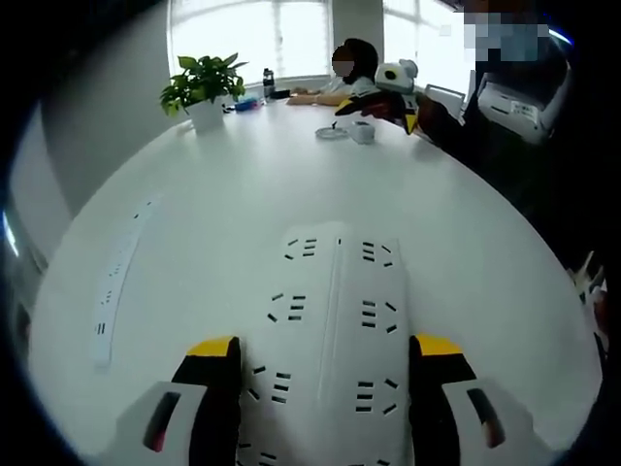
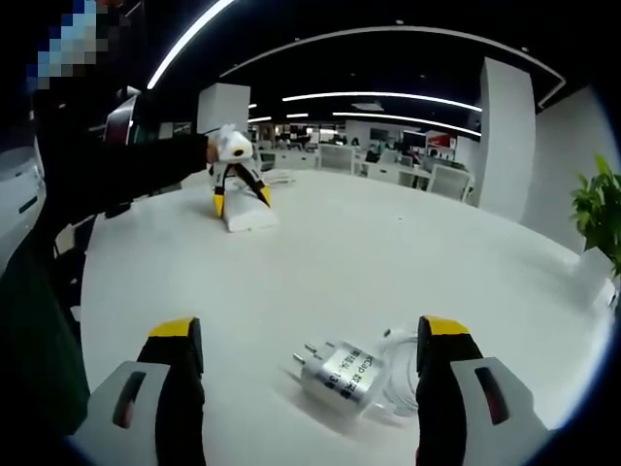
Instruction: Straighten the power strip on the desk, plug the charger into it
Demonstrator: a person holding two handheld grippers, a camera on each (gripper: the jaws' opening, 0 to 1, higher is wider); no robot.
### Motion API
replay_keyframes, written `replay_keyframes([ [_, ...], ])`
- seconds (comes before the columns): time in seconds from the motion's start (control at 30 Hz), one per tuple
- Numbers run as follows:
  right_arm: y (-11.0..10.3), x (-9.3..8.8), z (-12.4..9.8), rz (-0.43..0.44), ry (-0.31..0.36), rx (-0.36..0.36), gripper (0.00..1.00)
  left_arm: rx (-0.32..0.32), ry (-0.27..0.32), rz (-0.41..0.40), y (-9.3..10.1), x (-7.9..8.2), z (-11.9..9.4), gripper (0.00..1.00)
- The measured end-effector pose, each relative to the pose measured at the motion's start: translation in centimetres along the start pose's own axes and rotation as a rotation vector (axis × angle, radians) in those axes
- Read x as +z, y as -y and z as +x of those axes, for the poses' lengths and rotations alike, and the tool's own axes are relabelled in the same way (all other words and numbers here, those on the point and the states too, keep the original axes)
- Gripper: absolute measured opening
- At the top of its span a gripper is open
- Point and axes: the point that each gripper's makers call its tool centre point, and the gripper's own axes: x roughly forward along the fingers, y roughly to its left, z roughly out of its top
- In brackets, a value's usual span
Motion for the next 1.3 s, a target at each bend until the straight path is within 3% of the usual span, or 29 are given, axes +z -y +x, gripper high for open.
replay_keyframes([
  [1.3,-0.17,-0.19,-0.31,0.004,0.015,0.01,0.9,0.072,0.046,-0.044,0.05,0.88,0.81,0.71],
])
